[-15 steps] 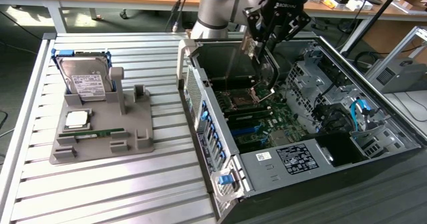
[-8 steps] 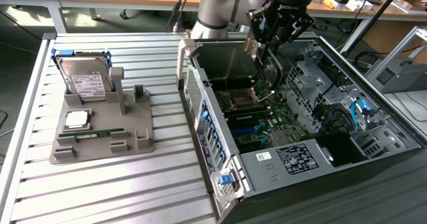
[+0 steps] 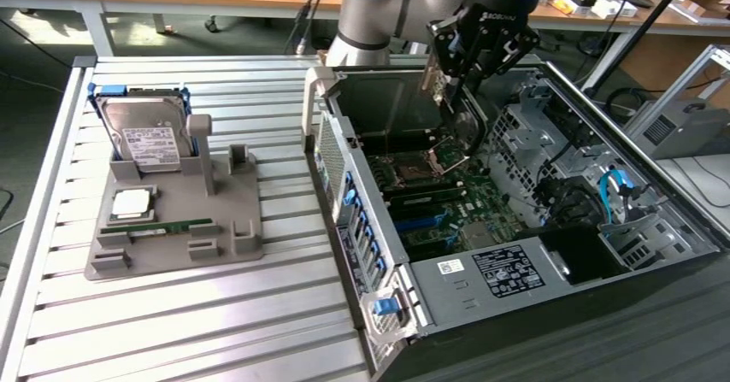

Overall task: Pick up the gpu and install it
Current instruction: 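Pick up the gpu and move the gpu toward the slot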

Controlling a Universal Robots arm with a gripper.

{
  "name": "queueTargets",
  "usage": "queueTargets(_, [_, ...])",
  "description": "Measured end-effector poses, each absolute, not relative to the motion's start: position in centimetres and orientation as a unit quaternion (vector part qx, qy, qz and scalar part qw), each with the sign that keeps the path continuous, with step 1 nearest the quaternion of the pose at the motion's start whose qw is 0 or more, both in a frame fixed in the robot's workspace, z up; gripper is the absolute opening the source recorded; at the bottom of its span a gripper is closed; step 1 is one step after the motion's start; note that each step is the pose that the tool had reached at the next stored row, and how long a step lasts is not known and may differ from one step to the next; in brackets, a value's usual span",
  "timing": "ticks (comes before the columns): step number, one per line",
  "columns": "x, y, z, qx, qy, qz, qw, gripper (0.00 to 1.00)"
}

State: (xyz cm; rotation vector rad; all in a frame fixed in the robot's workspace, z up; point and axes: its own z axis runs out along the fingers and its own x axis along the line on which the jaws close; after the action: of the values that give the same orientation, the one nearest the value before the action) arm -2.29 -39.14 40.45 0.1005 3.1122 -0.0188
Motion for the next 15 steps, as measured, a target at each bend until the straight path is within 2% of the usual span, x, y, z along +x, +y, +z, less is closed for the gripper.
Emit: queueTargets(15, [-1.2,-39.1,39.9,0.032,0.999,-0.008,0.014,0.27])
